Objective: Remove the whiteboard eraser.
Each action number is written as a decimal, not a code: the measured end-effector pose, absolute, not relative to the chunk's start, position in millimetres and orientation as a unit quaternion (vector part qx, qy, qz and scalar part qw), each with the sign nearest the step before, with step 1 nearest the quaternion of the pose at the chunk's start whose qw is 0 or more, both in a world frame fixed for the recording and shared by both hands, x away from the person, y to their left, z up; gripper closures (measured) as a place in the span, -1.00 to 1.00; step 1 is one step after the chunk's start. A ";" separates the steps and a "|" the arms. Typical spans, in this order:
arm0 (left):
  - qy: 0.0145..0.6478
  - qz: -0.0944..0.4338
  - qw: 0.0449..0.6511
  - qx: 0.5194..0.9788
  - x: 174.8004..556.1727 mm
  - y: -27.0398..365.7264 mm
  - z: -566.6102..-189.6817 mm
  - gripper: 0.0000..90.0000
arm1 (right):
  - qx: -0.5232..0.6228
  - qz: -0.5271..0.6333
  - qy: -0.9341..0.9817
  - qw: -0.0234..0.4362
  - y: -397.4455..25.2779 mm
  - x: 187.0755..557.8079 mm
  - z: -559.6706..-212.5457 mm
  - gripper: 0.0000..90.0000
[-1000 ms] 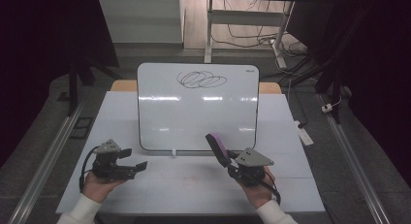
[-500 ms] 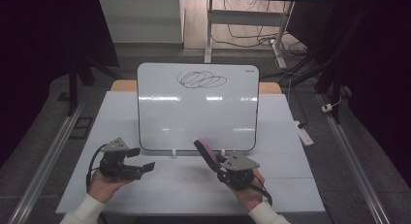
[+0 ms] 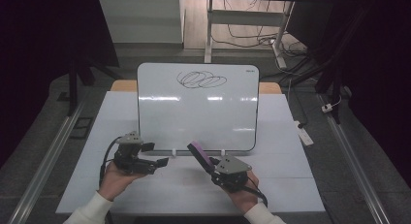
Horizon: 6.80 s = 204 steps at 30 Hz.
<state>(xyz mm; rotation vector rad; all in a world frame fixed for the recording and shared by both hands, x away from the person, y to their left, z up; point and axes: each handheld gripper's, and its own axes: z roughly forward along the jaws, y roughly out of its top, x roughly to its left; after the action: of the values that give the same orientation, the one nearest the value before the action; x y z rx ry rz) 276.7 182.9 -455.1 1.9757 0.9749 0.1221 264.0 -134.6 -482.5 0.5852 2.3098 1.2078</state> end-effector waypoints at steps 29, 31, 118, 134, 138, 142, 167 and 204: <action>0.348 -0.044 0.443 0.825 307.1 135.4 -459.1 -0.29 | 0.148 0.409 0.859 0.269 -109.6 246.7 -492.8 0.52; 0.345 -0.048 0.443 0.826 307.9 134.2 -460.1 -0.26 | 0.146 0.411 0.858 0.271 -108.5 245.4 -493.1 0.52; 0.142 -0.031 0.411 0.900 280.6 113.1 -463.6 -0.13 | 0.140 0.453 0.880 -0.040 -147.5 284.5 -478.4 -0.39; 0.115 -0.046 0.421 0.899 276.1 107.5 -461.9 -0.13 | 0.116 0.448 0.882 -0.089 -136.5 282.1 -489.0 -0.14; 0.116 -0.046 0.423 0.898 276.3 108.1 -461.7 -0.13 | 0.116 0.449 0.882 -0.085 -136.9 281.8 -487.8 -0.12; 0.117 -0.045 0.426 0.896 276.4 109.9 -461.0 -0.14 | 0.115 0.450 0.882 -0.078 -136.8 281.1 -485.7 -0.11; 0.203 0.012 0.454 0.867 272.6 122.8 -453.8 -0.45 | 0.137 0.477 0.868 -0.010 -143.7 279.6 -477.7 -0.10; 0.426 0.093 0.436 0.787 241.2 248.2 -502.3 -0.51 | 0.255 0.509 0.787 0.237 -178.5 285.9 -454.0 -0.10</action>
<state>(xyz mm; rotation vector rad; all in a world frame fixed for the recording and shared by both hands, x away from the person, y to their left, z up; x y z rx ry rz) 241.2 248.2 -502.3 1.9587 1.0588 0.2319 285.9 -178.5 -454.0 0.6978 2.1584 1.3946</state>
